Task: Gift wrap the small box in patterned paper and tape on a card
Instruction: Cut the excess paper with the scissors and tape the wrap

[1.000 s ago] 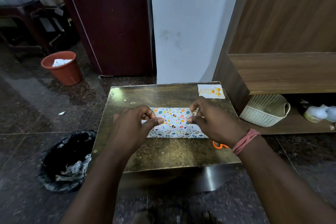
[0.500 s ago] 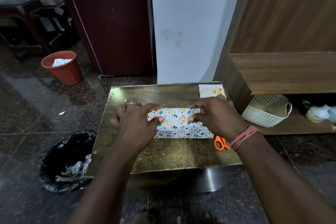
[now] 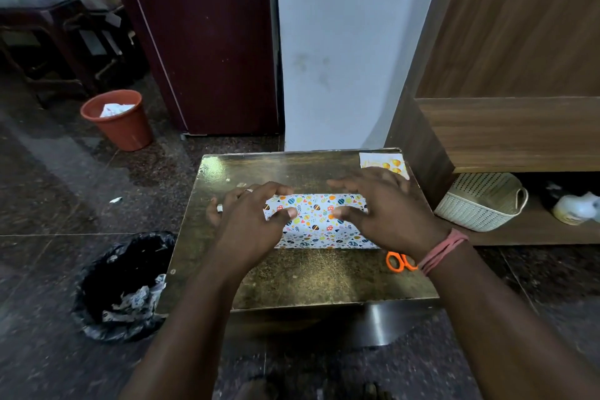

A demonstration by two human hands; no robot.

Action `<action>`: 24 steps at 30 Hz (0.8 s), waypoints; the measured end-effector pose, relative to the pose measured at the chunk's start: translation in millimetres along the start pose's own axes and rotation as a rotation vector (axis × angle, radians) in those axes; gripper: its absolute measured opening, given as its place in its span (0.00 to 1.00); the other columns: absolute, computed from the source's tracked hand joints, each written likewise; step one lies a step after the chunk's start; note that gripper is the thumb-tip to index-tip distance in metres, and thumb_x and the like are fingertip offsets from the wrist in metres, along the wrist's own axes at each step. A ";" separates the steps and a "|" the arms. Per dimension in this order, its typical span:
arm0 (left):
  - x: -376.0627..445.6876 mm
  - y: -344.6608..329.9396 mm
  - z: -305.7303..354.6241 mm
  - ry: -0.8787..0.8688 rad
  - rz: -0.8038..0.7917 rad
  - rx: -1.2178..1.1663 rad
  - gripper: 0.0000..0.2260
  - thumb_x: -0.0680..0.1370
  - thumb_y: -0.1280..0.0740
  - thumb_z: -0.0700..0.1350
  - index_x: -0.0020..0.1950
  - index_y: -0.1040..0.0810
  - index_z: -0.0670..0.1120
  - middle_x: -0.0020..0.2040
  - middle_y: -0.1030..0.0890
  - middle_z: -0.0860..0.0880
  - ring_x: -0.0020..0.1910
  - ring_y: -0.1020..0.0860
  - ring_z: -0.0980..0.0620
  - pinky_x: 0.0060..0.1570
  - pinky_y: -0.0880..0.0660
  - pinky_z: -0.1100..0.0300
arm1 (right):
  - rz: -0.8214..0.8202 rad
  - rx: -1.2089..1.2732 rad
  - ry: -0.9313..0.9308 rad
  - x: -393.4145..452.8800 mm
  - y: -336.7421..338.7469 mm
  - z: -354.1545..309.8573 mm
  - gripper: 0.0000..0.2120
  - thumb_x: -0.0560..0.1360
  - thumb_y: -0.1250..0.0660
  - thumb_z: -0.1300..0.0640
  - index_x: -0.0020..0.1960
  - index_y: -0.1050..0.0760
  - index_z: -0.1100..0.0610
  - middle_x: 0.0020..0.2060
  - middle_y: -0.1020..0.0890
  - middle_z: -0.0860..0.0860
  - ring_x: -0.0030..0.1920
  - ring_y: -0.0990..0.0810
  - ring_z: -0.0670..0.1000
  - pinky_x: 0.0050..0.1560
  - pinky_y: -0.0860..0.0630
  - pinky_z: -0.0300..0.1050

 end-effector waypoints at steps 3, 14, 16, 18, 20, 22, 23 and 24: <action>1.1 0.4 -2.0 -0.017 -0.015 -0.007 0.16 0.77 0.31 0.63 0.64 0.24 0.68 0.68 0.24 0.62 0.77 0.38 0.52 0.77 0.58 0.46 | 0.005 0.080 0.000 0.7 -10.7 -3.0 0.23 0.75 0.30 0.39 0.69 0.25 0.40 0.67 0.23 0.40 0.74 0.36 0.47 0.78 0.57 0.55; 11.7 38.5 -55.4 0.318 0.062 -0.868 0.07 0.79 0.28 0.47 0.56 0.17 0.49 0.50 0.15 0.49 0.49 0.21 0.48 0.46 0.26 0.54 | -0.036 0.037 -0.148 11.6 -11.1 -1.9 0.16 0.73 0.27 0.39 0.59 0.22 0.38 0.58 0.21 0.37 0.68 0.32 0.47 0.75 0.50 0.56; 6.7 28.4 -55.4 0.360 -0.107 -0.785 0.16 0.74 0.23 0.53 0.57 0.19 0.46 0.49 0.14 0.47 0.46 0.20 0.49 0.45 0.25 0.55 | -0.042 0.054 -0.156 12.8 -12.0 -1.0 0.15 0.72 0.27 0.39 0.58 0.22 0.38 0.57 0.20 0.37 0.67 0.30 0.47 0.74 0.48 0.56; -1.5 15.1 -48.1 0.411 -0.243 -0.755 0.27 0.67 0.21 0.57 0.59 0.22 0.44 0.51 0.12 0.45 0.48 0.16 0.49 0.52 0.21 0.52 | -0.036 0.083 -0.164 13.3 -11.3 -1.1 0.15 0.72 0.26 0.39 0.57 0.22 0.38 0.55 0.21 0.36 0.66 0.29 0.47 0.74 0.46 0.57; -5.3 4.7 -38.0 0.426 -0.278 -0.788 0.27 0.67 0.20 0.53 0.60 0.22 0.42 0.51 0.12 0.44 0.50 0.13 0.47 0.58 0.18 0.48 | -0.043 0.094 -0.168 12.8 -11.1 -2.9 0.15 0.71 0.25 0.39 0.56 0.22 0.38 0.54 0.20 0.36 0.65 0.28 0.47 0.74 0.43 0.60; -5.1 -1.6 -33.2 0.445 -0.250 -0.849 0.20 0.72 0.21 0.45 0.58 0.21 0.39 0.50 0.12 0.42 0.49 0.13 0.44 0.56 0.17 0.46 | -0.066 0.105 -0.171 12.7 -12.7 -4.5 0.16 0.70 0.25 0.39 0.56 0.21 0.39 0.55 0.19 0.37 0.65 0.27 0.48 0.74 0.42 0.61; -4.8 -2.8 -33.1 0.458 -0.232 -0.871 0.16 0.73 0.22 0.43 0.57 0.20 0.38 0.50 0.12 0.41 0.50 0.13 0.42 0.56 0.18 0.44 | -0.070 0.114 -0.174 12.2 -13.1 -5.6 0.17 0.70 0.25 0.39 0.56 0.21 0.39 0.56 0.19 0.38 0.65 0.27 0.49 0.73 0.41 0.62; -4.4 -3.0 -32.9 0.468 -0.213 -0.881 0.14 0.73 0.22 0.42 0.55 0.20 0.38 0.49 0.13 0.40 0.52 0.14 0.39 0.59 0.20 0.40 | -0.067 0.110 -0.191 11.0 -12.9 -4.7 0.20 0.69 0.24 0.37 0.58 0.22 0.40 0.58 0.19 0.39 0.66 0.27 0.50 0.73 0.39 0.62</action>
Point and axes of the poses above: each hand's wrist, its own x-axis towards the middle knuckle, its own y-axis out of the back of the hand, z = x × y, the point moved 5 cm from there along x, towards the middle knuckle
